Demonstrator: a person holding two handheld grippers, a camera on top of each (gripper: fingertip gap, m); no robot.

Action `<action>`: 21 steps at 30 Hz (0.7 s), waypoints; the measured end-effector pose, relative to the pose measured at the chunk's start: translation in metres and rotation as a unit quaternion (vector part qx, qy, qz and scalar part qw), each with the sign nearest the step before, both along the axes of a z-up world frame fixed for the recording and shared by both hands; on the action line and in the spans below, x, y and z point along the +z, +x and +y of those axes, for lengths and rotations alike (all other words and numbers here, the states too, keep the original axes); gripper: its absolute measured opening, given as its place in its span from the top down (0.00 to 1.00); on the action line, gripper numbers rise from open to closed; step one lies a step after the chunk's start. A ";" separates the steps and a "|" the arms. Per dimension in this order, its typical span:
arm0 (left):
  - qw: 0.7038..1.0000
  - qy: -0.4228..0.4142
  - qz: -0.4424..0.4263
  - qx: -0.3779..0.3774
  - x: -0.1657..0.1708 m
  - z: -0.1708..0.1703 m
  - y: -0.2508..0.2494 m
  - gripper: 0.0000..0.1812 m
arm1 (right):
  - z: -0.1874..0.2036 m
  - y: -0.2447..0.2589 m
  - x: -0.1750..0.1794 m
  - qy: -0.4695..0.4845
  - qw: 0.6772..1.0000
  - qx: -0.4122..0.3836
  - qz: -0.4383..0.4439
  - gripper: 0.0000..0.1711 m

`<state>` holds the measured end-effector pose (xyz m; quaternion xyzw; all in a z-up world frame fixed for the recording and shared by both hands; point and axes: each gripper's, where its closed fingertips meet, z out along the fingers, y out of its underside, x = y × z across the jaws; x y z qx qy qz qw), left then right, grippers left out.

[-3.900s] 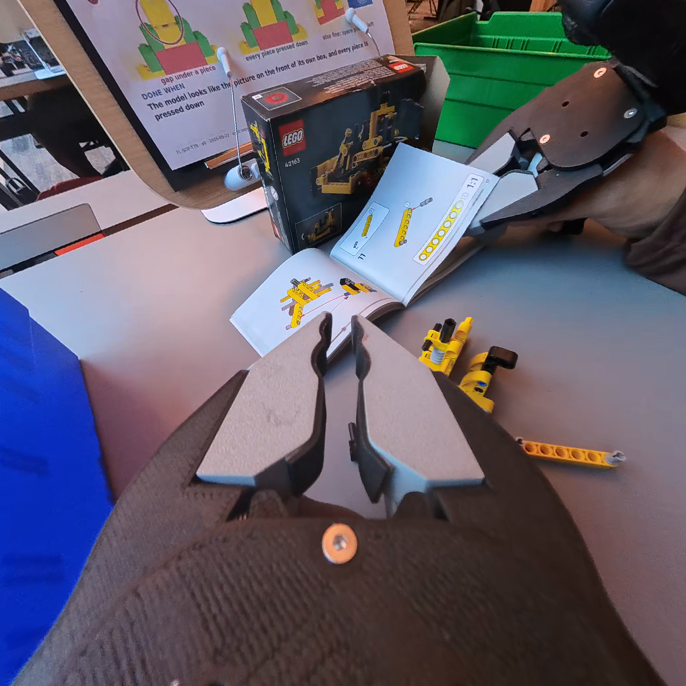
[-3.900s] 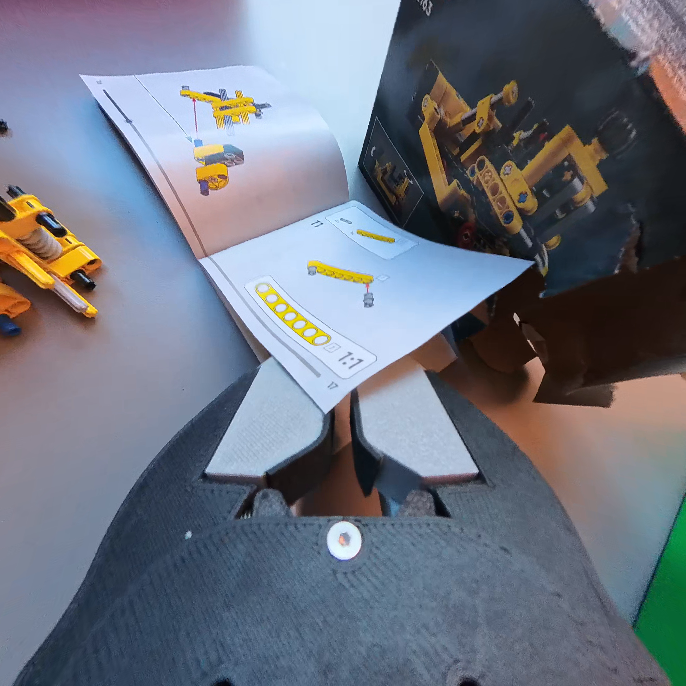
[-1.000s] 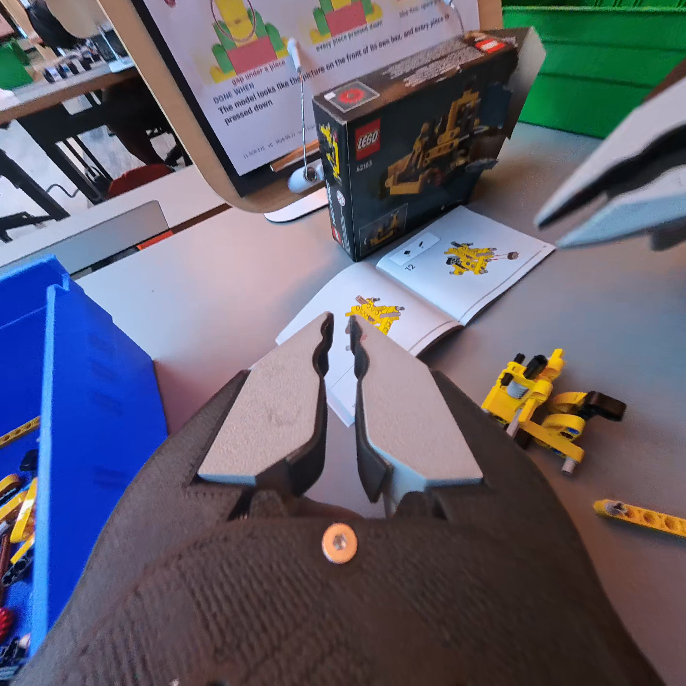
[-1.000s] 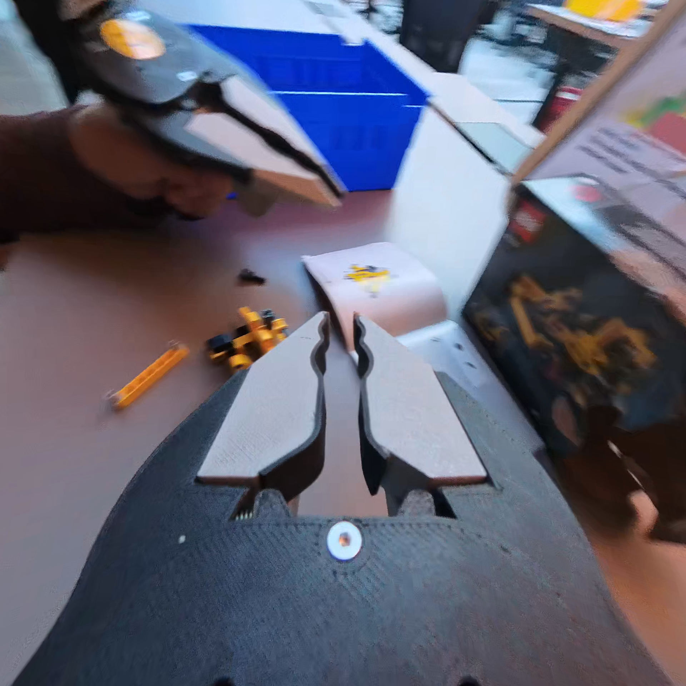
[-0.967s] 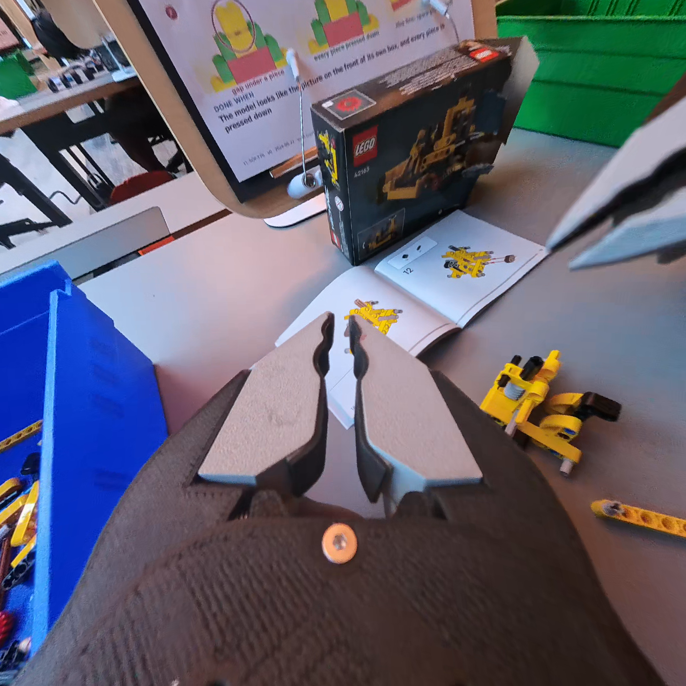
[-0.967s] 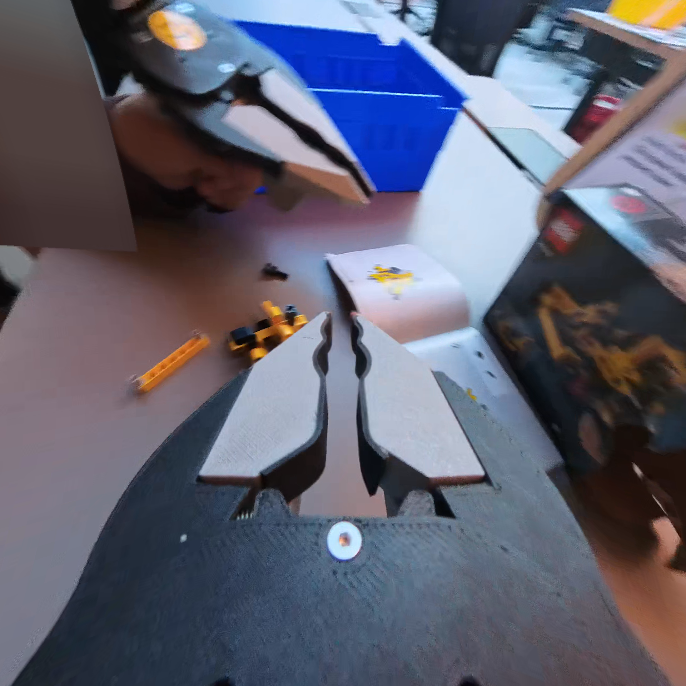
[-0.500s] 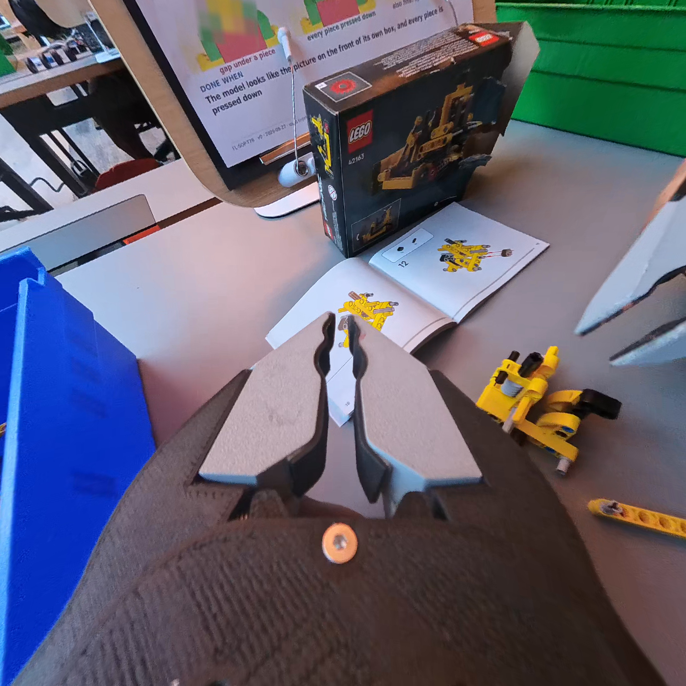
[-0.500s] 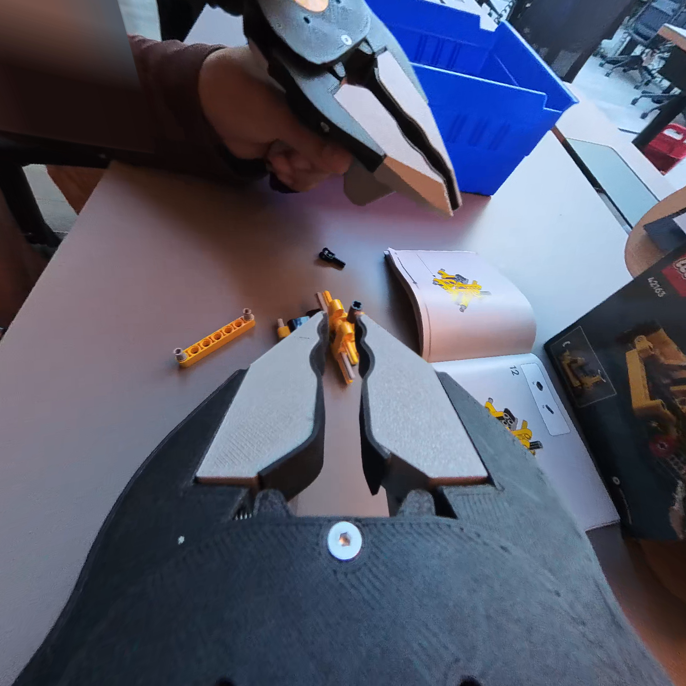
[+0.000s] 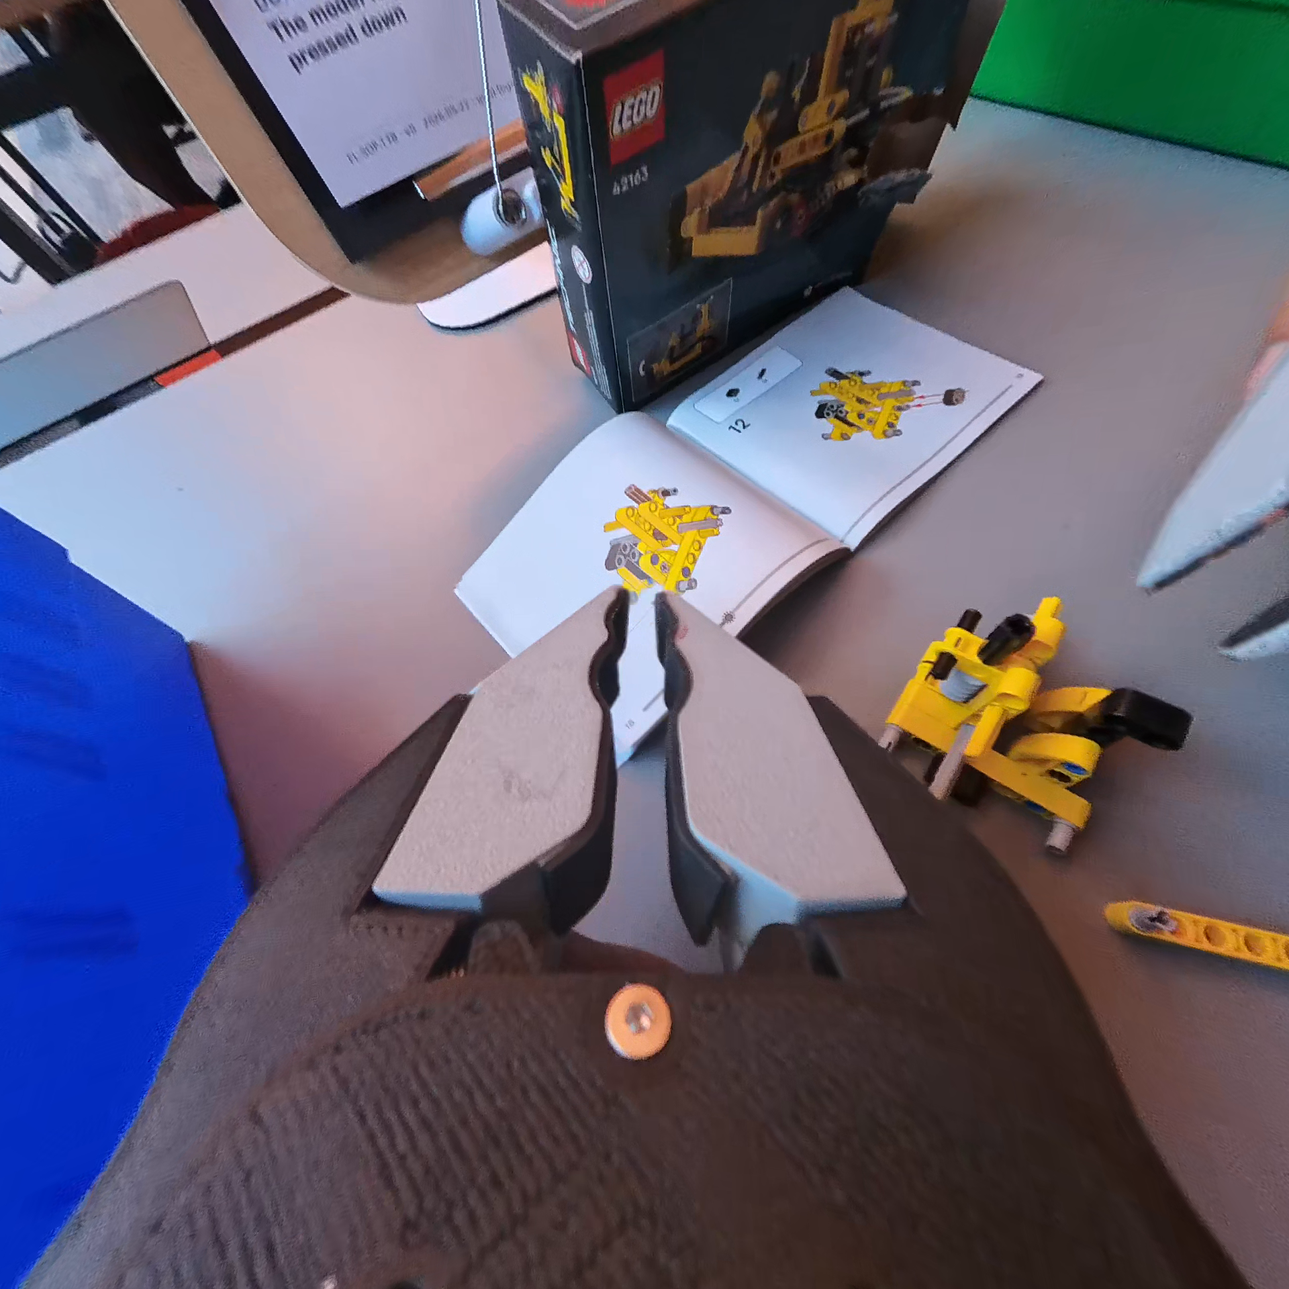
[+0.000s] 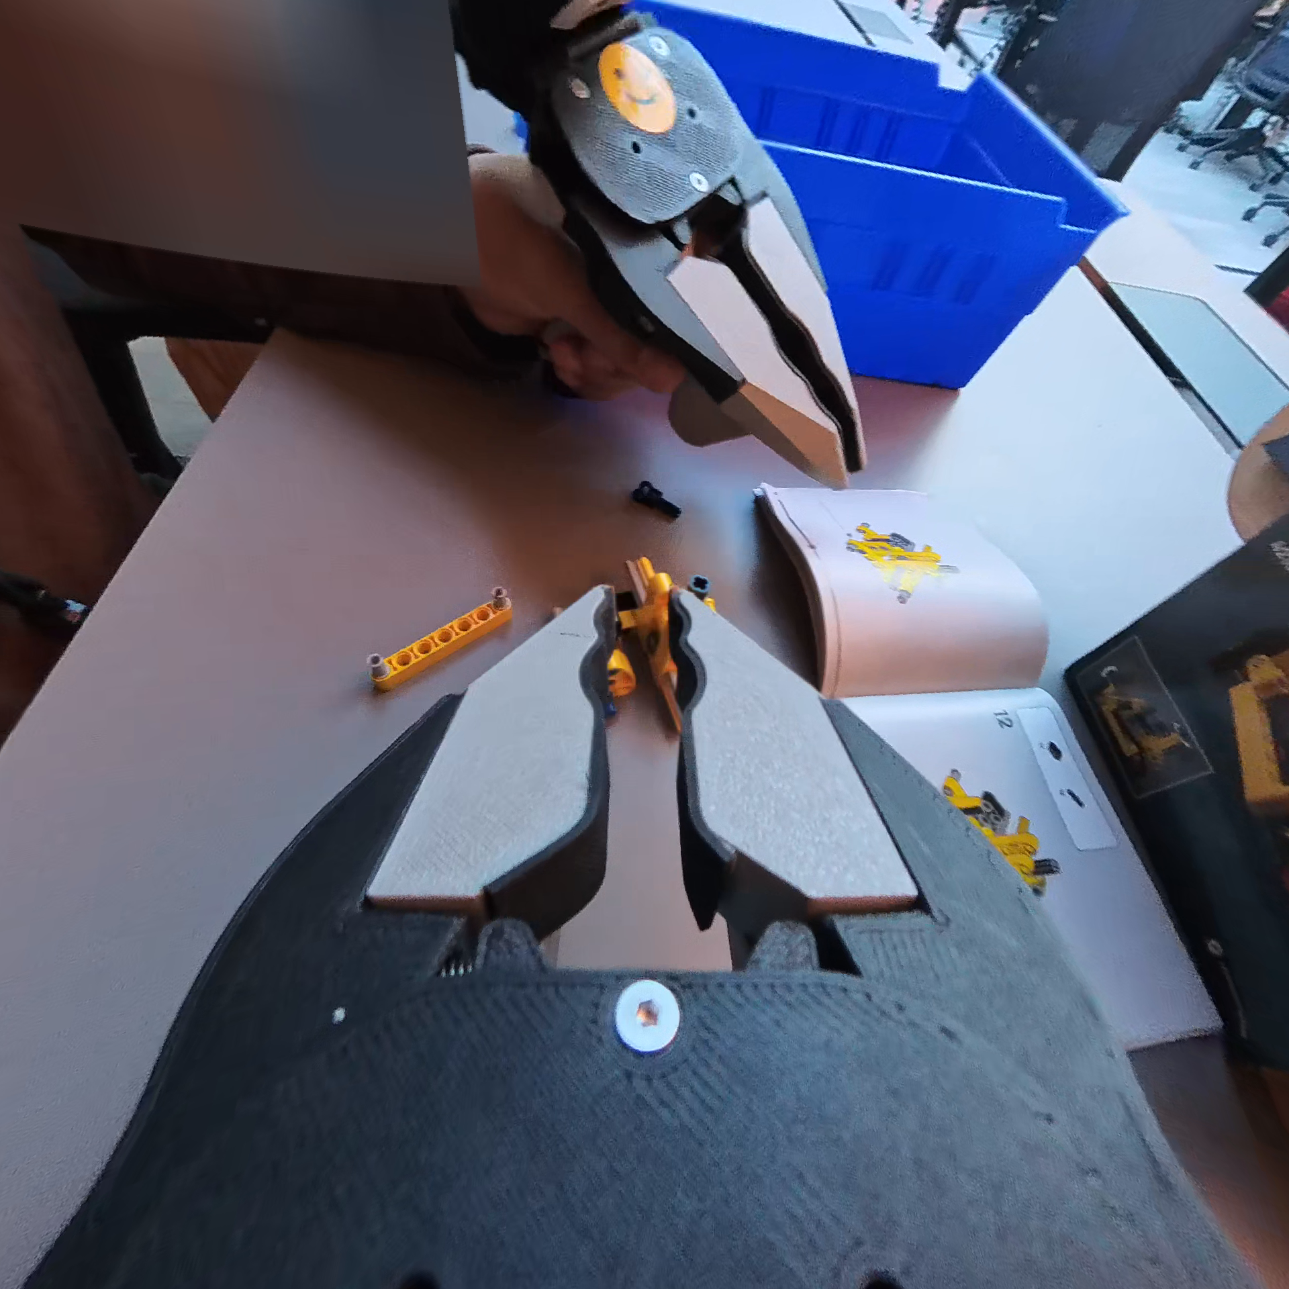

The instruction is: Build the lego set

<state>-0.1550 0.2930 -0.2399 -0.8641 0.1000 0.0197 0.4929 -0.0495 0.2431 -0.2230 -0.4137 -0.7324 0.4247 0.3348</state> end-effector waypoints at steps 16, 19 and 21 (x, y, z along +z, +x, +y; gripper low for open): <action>0.997 -0.072 -0.001 0.009 -0.029 0.002 -0.008 0.98 | -0.007 0.003 0.005 0.008 1.000 0.014 0.006 0.95; 0.997 -0.080 0.001 0.008 -0.032 0.001 -0.008 0.98 | -0.009 0.008 0.008 0.006 1.000 0.025 0.005 0.96; 0.997 -0.080 0.004 0.006 -0.032 0.001 -0.007 0.98 | -0.018 0.014 0.007 -0.002 0.998 0.056 -0.007 0.96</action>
